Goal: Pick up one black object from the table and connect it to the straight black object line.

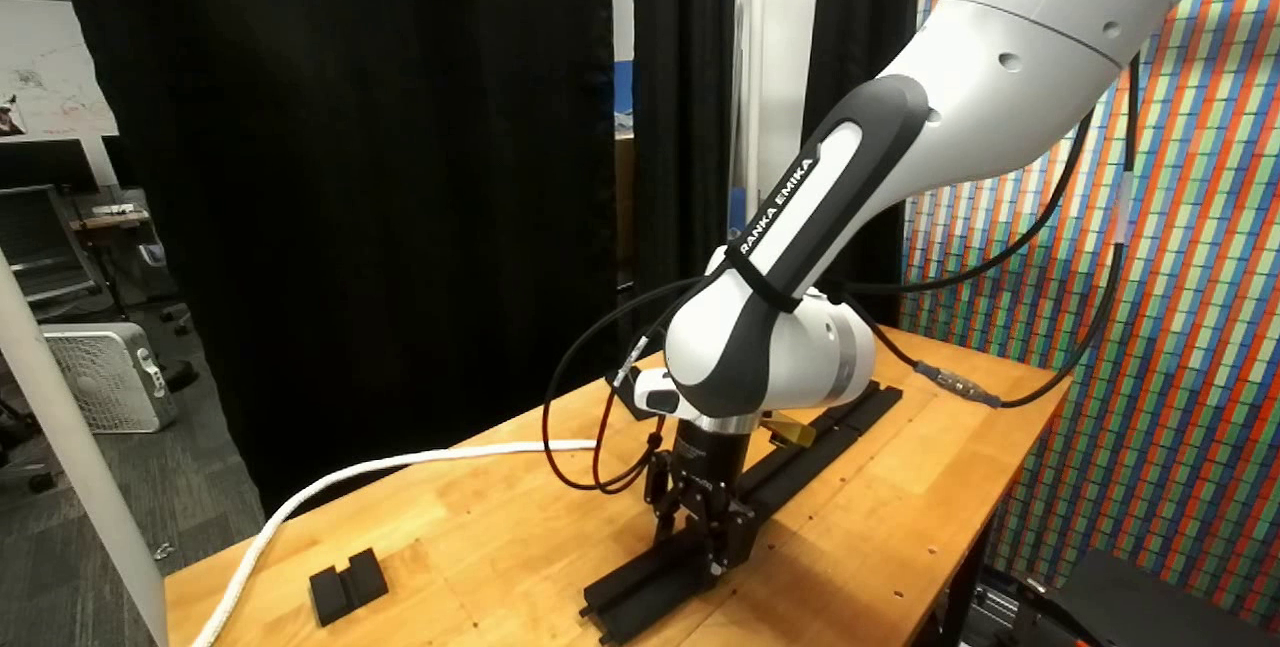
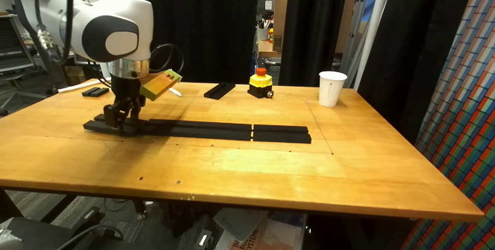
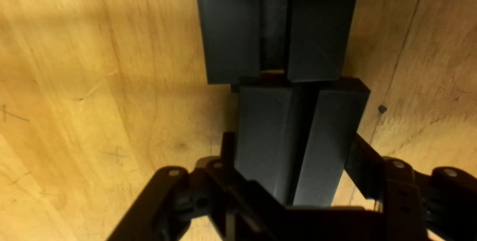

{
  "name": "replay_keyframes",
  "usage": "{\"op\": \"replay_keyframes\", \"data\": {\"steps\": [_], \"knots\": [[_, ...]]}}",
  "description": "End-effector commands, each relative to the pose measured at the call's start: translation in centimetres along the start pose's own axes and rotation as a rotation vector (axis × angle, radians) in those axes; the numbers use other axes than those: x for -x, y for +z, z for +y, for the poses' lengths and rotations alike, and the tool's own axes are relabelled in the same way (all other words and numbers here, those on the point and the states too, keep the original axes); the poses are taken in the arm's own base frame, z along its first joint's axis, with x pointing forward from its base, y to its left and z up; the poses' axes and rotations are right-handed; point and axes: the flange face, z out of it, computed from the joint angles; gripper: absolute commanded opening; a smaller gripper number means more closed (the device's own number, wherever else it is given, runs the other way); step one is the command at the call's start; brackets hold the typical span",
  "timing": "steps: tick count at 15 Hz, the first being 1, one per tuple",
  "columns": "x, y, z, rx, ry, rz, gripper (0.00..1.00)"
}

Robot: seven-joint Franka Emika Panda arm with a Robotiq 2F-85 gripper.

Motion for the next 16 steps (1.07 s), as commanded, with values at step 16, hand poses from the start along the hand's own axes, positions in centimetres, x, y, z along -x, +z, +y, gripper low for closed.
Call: {"op": "replay_keyframes", "data": {"steps": [16], "knots": [[-0.1, -1.4, 1.4, 0.009, -0.032, 0.018, 0.47]]}}
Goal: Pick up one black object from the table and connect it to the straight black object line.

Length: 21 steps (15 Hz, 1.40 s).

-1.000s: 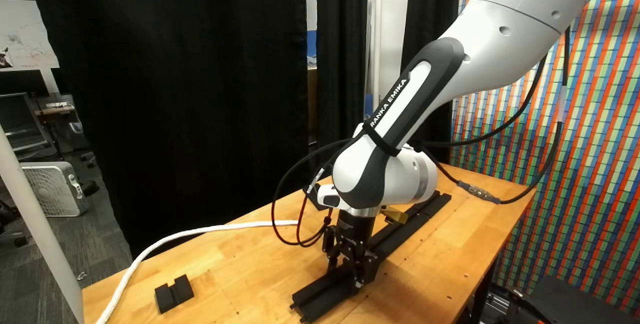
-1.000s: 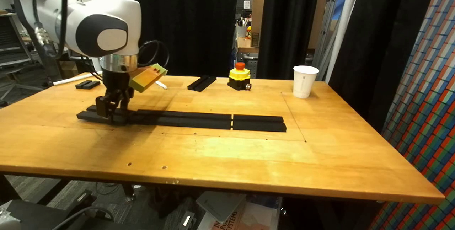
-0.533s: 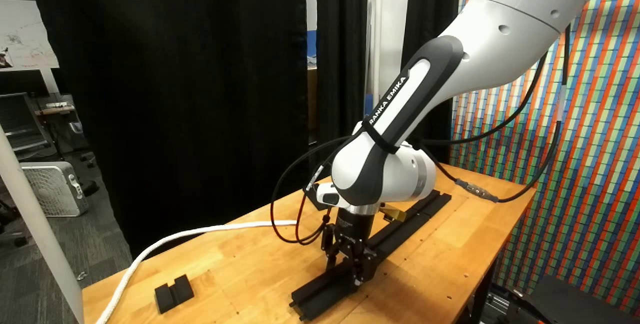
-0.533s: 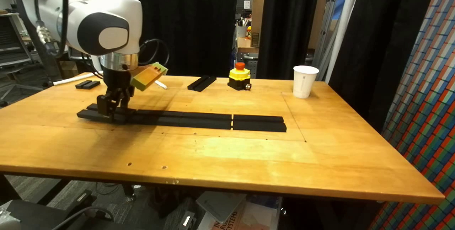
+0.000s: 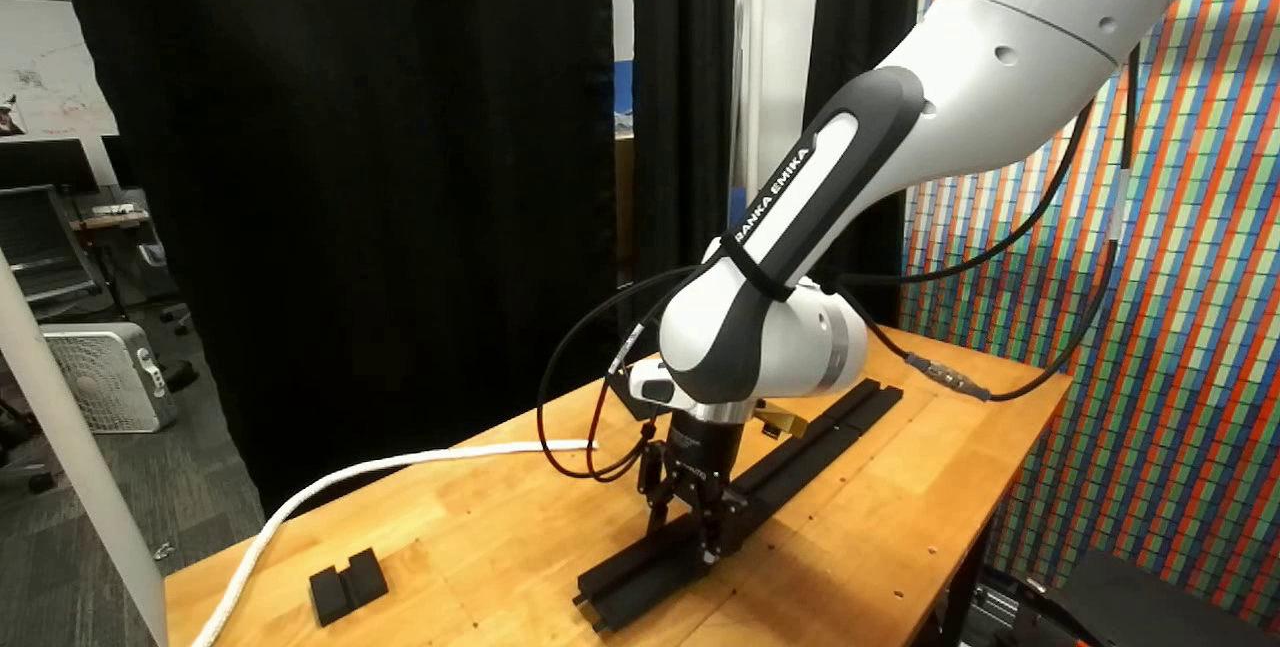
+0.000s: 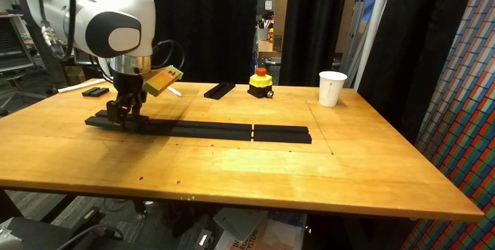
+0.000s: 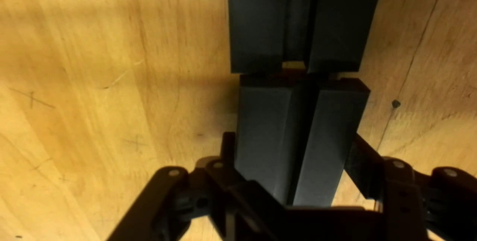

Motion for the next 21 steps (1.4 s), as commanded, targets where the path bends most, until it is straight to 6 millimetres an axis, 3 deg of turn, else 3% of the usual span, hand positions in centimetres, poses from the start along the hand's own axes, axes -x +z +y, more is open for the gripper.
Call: {"op": "replay_keyframes", "data": {"steps": [1, 21], "knots": [[0.0, -0.7, 0.5, 0.0, -0.011, 0.01, 0.47], [1.4, 0.6, 1.0, -0.008, 0.011, -0.005, 0.47]]}}
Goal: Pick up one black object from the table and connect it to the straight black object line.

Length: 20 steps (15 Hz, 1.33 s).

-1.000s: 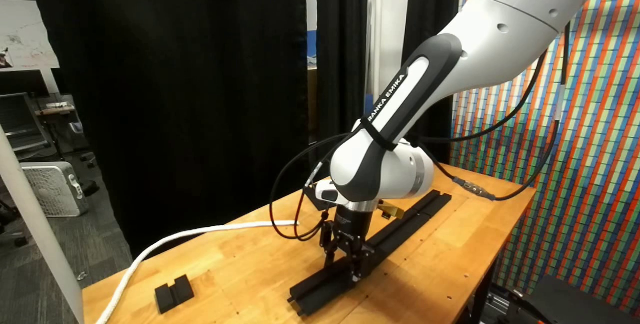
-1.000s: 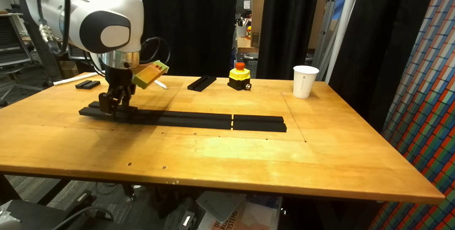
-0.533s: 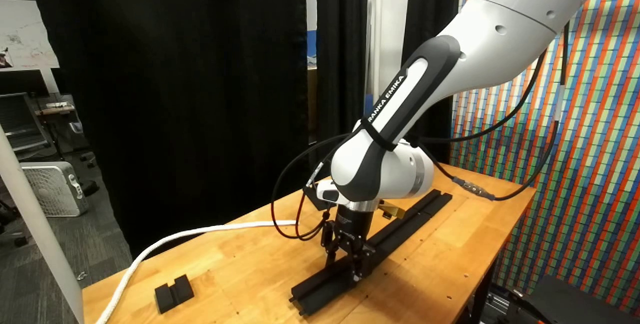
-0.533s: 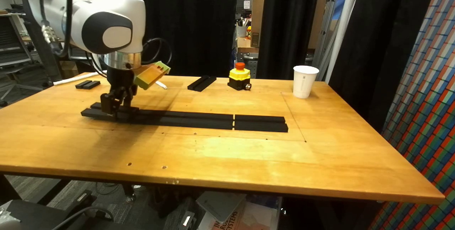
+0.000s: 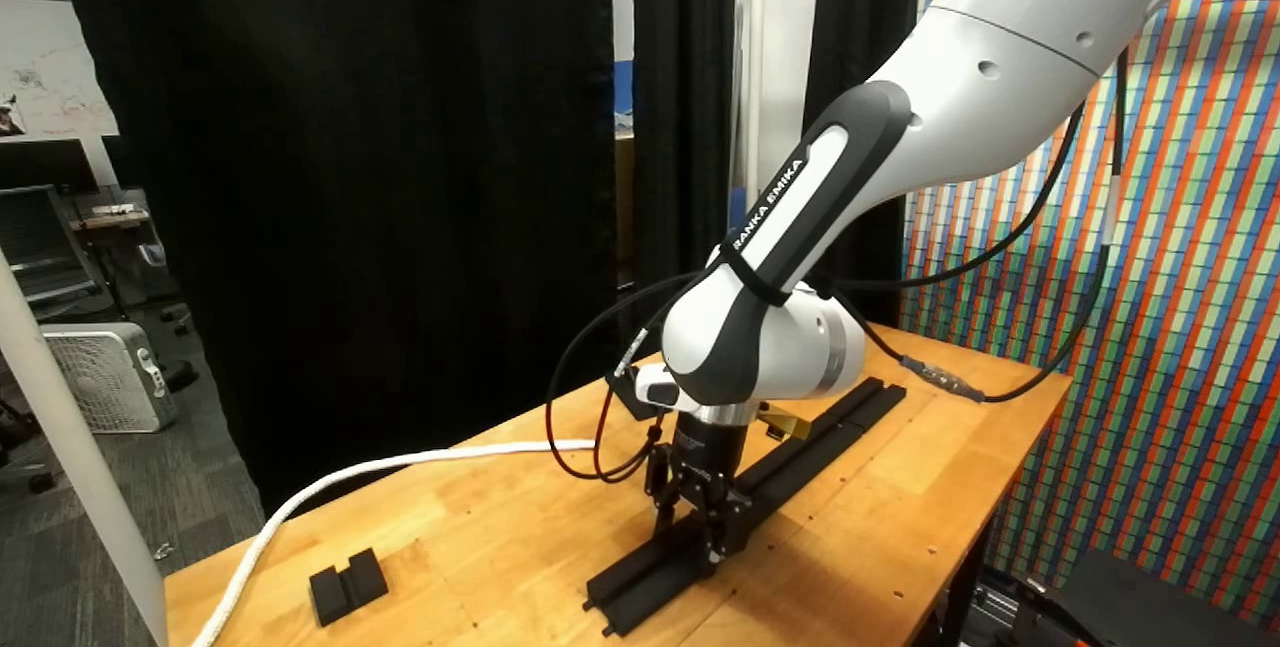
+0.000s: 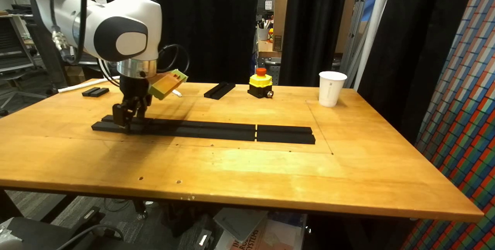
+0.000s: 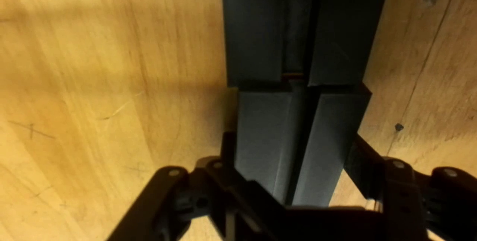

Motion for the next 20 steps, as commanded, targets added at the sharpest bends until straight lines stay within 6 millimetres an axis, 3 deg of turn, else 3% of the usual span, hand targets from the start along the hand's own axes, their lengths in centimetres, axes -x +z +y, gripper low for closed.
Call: {"op": "replay_keyframes", "data": {"steps": [1, 14, 15, 17, 20], "knots": [[0.0, 0.0, 0.7, 0.007, -0.008, -0.001, 0.47], [0.3, -0.1, 2.0, 0.009, 0.001, -0.001, 0.47], [0.4, -0.1, 2.0, 0.01, 0.01, -0.015, 0.93], [0.4, -0.2, 2.2, 0.008, 0.016, -0.017, 1.0], [0.3, -1.3, 2.5, 0.016, 0.033, -0.025, 1.0]]}}
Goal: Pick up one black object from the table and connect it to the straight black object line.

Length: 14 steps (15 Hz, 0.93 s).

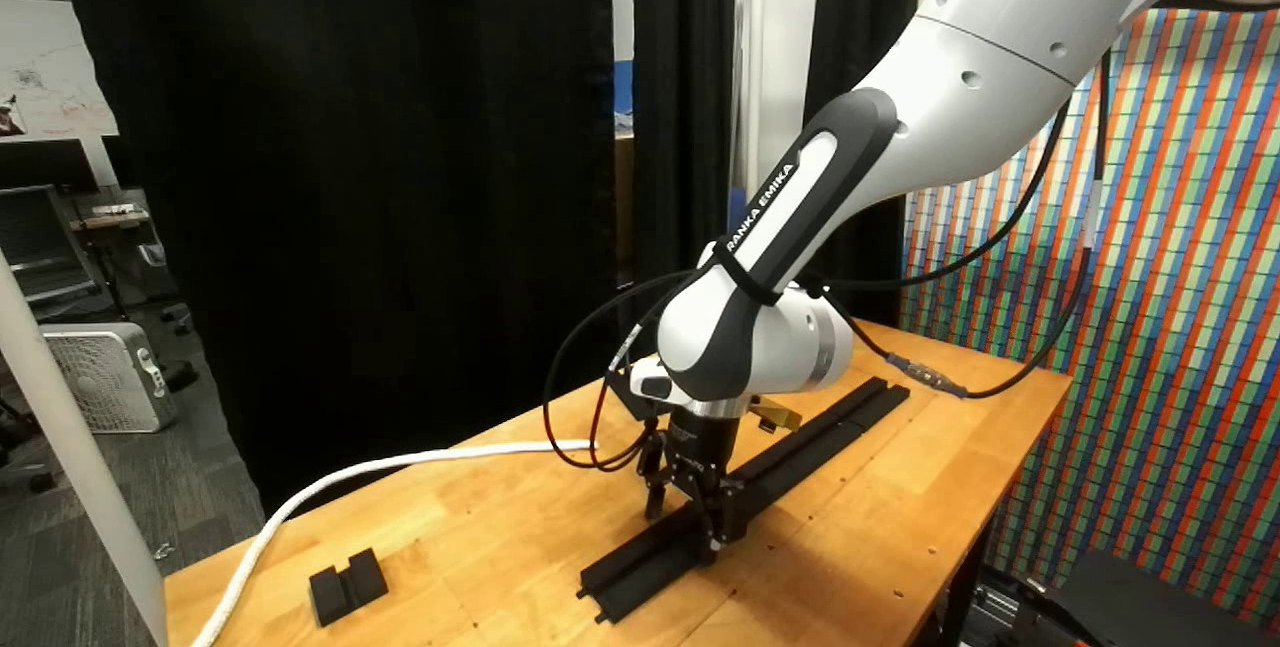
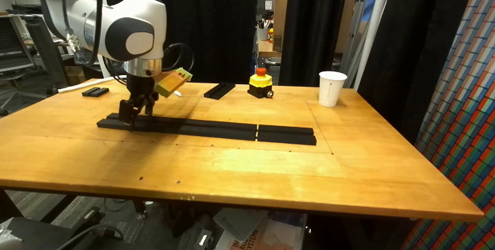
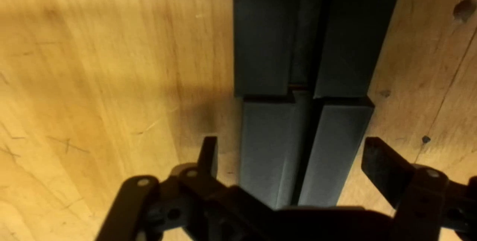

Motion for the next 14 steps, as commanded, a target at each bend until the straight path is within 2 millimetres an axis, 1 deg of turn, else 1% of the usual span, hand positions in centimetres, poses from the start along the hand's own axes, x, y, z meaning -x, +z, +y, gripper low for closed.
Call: {"op": "replay_keyframes", "data": {"steps": [1, 2, 6, 8, 10, 12, 14], "knots": [[-0.6, -2.3, 1.1, 0.013, 0.029, -0.014, 1.0], [-0.8, -3.4, 1.3, 0.022, 0.039, -0.025, 1.0], [-2.8, -11.6, 2.6, 0.133, 0.112, -0.069, 1.0], [-3.8, -16.4, 3.1, 0.225, 0.157, -0.106, 1.0], [-4.6, -21.5, 3.5, 0.319, 0.238, -0.145, 1.0], [-5.6, -26.4, 3.4, 0.396, 0.323, -0.18, 1.0], [-7.6, -31.1, 2.4, 0.472, 0.418, -0.21, 1.0]]}}
